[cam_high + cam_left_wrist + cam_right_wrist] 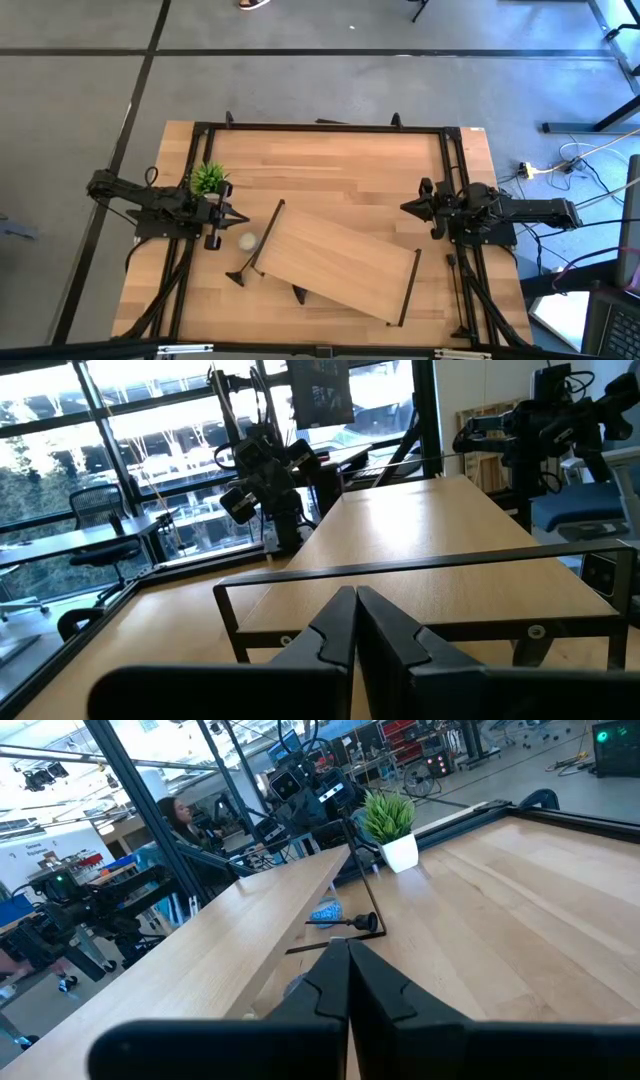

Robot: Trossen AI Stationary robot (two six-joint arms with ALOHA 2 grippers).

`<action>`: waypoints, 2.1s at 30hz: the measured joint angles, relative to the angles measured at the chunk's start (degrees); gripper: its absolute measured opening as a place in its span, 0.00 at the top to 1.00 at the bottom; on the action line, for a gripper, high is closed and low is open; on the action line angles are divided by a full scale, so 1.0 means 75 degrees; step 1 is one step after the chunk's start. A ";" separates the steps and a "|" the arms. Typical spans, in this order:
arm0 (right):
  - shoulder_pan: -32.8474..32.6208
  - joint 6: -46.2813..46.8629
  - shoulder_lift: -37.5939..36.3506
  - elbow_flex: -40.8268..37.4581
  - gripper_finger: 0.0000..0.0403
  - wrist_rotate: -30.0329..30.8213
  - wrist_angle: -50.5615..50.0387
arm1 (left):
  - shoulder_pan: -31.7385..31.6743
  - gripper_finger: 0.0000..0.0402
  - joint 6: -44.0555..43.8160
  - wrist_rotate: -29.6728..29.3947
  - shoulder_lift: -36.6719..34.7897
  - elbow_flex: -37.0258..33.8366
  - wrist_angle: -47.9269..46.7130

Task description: Pick & Place candle stick holders

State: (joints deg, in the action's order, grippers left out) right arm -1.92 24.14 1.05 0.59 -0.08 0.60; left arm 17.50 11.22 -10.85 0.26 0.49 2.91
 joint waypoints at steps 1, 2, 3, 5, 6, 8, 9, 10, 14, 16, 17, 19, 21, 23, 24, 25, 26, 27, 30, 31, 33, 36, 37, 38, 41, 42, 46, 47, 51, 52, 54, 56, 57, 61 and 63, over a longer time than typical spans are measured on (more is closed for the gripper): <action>0.0000 -0.0001 0.0001 0.0000 1.00 -0.0001 0.0001 | 0.0002 0.98 0.0000 0.0000 0.0001 -0.0001 -0.0001; 0.0001 0.0000 -0.0001 -0.0001 1.00 -0.0003 0.0000 | 0.0003 0.98 0.0000 0.0000 0.0000 -0.0001 -0.0002; -0.0002 0.0000 -0.0001 -0.0001 1.00 0.0000 0.0000 | 0.0000 0.98 0.0000 0.0000 -0.0001 0.0000 0.0001; 0.0001 -0.0002 -0.0001 -0.0001 1.00 -0.0003 0.0000 | 0.0000 0.98 0.0103 -0.0072 -0.0002 0.0000 0.0001; 0.0000 -0.0001 0.0000 -0.0001 1.00 0.0000 0.0000 | 0.0006 0.98 0.0356 -0.0317 0.0001 0.0000 0.0009; -0.0001 -0.0002 0.0000 -0.0001 1.00 -0.0001 0.0000 | 0.0003 0.98 0.0835 -0.0859 -0.0002 0.0000 0.0046; 0.0000 0.0000 -0.0001 -0.0001 1.00 0.0000 0.0001 | -0.0003 0.98 0.1014 -0.1058 -0.0002 0.0000 0.0060; 0.0000 -0.0002 -0.0001 0.0000 1.00 0.0000 0.0001 | -0.0001 0.98 0.1146 -0.1199 -0.0002 0.0000 0.0073; 0.0001 0.0000 -0.0001 0.0001 1.00 0.0000 0.0000 | 0.0000 0.98 0.1243 -0.1378 -0.0002 0.0000 0.0089; 0.0000 -0.0002 0.0001 0.0000 1.00 0.0000 0.0001 | 0.0000 0.98 0.1206 -0.1373 -0.0002 0.0000 0.0089; 0.0001 -0.0002 -0.0001 -0.0001 1.00 0.0000 0.0000 | 0.0000 0.98 0.1209 -0.1370 -0.0002 -0.0002 0.0089; 0.0001 0.0000 0.0001 0.0001 1.00 0.0000 0.0000 | 0.0000 0.98 0.1209 -0.1370 -0.0002 -0.0002 0.0089; -0.0001 -0.0002 0.0001 -0.0001 1.00 0.0000 0.0001 | 0.0000 0.98 0.1194 -0.1344 -0.0002 0.0000 0.0092; -0.0001 0.0000 0.0001 -0.0001 1.00 -0.0002 0.0001 | 0.0001 0.98 0.0877 -0.1203 0.0002 0.0000 0.0182; 0.0001 -0.0002 0.0001 -0.0001 1.00 0.0000 0.0000 | 0.0003 0.98 0.0566 -0.1157 0.0004 0.0000 0.0357; 0.0001 -0.0001 0.0000 -0.0001 1.00 0.0000 0.0000 | 0.0003 0.98 0.0090 -0.1157 -0.0001 0.0000 0.0541; 0.0001 0.0000 0.0001 -0.0001 1.00 0.0000 0.0000 | 0.0003 0.98 -0.0473 -0.1160 -0.0001 0.0000 0.0701; 0.0001 -0.0002 -0.0001 -0.0001 1.00 0.0000 0.0000 | 0.0003 0.98 -0.1174 -0.1166 0.0001 0.0000 0.0902; -0.0001 0.0000 0.0001 0.0000 1.00 -0.0001 0.0001 | 0.0003 0.98 -0.3803 -0.1205 -0.0002 0.0000 0.1614; 0.0001 -0.0002 0.0001 0.0000 1.00 0.0000 0.0001 | 0.0003 0.98 -0.4738 -0.1242 0.0000 0.0000 0.1811; -0.0001 -0.0002 0.0001 0.0001 1.00 -0.0001 0.0000 | 0.0003 0.98 -0.6481 -0.1353 -0.0002 0.0000 0.2155; 0.0001 -0.0002 0.0000 0.0000 1.00 0.0000 0.0001 | 0.0003 0.98 -0.8104 -0.1542 -0.0002 0.0000 0.2362; -0.0001 -0.0002 -0.0001 -0.0001 1.00 0.0000 0.0002 | 0.0003 0.98 -0.8310 -0.1761 0.0000 0.0000 0.2382; 0.0001 -0.0002 0.0001 -0.0001 1.00 0.0000 0.0002 | 0.0003 0.98 -0.8484 -0.2032 -0.0002 0.0000 0.2391; 0.0001 0.0000 0.0000 -0.0001 1.00 0.0000 0.0001 | 0.0000 0.98 -0.8767 -0.2636 -0.0002 0.0000 0.2427; 0.0001 0.0000 -0.0001 -0.0001 1.00 0.0000 0.0000 | 0.0000 0.98 -0.8838 -0.2787 -0.0002 0.0000 0.2430; -0.0001 -0.0001 0.0000 0.0001 1.00 0.0000 0.0001 | 0.0000 0.98 -0.9186 -0.3026 -0.0002 0.0000 0.2446; -0.0002 0.0000 0.0001 -0.0001 1.00 -0.0002 0.0002 | 0.0000 0.98 -0.9194 -0.3030 -0.0002 0.0000 0.2452; 0.0001 -0.0001 0.0001 0.0000 1.00 0.0000 0.0001 | 0.0000 0.98 -0.9162 -0.3093 -0.0002 0.0000 0.2458; 0.0001 0.0000 0.0001 0.0001 1.00 -0.0002 0.0000 | 0.0000 0.98 -0.9180 -0.3064 -0.0002 0.0000 0.2480; -0.0001 -0.0002 0.0001 0.0000 1.00 0.0000 0.0000 | 0.0000 0.98 -0.9296 -0.2884 -0.0002 0.0000 0.2548; 0.0001 0.0000 -0.0001 -0.0001 1.00 0.0000 0.0002 | 0.0000 0.98 -0.9465 -0.2145 -0.0002 0.0000 0.2632; -0.0002 -0.0002 0.0001 -0.0001 1.00 -0.0003 0.0002 | 0.0000 0.98 -0.9535 -0.1640 -0.0002 0.0000 0.2638; 0.0001 -0.0001 0.0000 0.0000 1.00 0.0000 0.0001 | 0.0065 0.98 -1.0077 0.0238 0.0012 0.0000 0.2825; 0.0001 -0.0001 0.0000 -0.0001 1.00 0.0000 0.0001 | 0.0224 0.99 -1.0244 0.0710 0.0076 0.0000 0.3038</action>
State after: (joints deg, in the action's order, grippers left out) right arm -1.91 24.13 1.05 0.58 -0.08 0.61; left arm 19.17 -65.61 -5.53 0.84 0.49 25.69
